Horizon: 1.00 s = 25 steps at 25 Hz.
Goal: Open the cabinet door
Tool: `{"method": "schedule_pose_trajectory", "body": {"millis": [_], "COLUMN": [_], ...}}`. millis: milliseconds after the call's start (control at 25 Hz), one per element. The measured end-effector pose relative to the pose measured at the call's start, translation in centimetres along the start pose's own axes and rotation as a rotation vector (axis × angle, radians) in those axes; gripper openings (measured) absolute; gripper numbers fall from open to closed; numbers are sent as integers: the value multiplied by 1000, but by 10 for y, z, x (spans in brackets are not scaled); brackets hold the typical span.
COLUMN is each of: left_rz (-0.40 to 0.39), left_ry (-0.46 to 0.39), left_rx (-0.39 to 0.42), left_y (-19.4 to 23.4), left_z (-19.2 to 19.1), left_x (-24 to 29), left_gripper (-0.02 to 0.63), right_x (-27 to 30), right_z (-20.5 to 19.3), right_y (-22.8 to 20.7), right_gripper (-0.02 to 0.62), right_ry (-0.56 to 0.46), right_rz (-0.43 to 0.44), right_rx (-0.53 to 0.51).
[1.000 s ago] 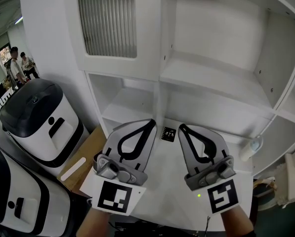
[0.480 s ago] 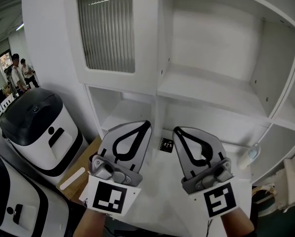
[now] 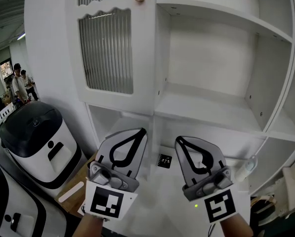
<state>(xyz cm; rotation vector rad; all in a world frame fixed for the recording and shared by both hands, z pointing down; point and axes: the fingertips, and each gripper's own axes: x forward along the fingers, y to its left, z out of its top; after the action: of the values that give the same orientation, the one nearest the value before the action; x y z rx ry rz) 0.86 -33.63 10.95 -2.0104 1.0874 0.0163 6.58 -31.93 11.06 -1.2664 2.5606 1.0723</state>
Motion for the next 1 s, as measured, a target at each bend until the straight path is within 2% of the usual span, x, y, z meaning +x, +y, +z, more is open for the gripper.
{"method": "schedule_pose_trajectory", "body": {"millis": [440, 1000], "left_rz": [20, 58], "left_ry": [-40, -111], "left_rx": [21, 61], "left_y": [13, 37], "left_z": [16, 40], "left_x": [7, 22], "left_gripper": [-3, -3], "right_x": [10, 27], "right_z": [18, 39], "right_y": [-15, -24], "right_gripper": [3, 3], "right_ry": [-50, -96], "right_rz": [-39, -27], "right_rx": [-21, -60]}}
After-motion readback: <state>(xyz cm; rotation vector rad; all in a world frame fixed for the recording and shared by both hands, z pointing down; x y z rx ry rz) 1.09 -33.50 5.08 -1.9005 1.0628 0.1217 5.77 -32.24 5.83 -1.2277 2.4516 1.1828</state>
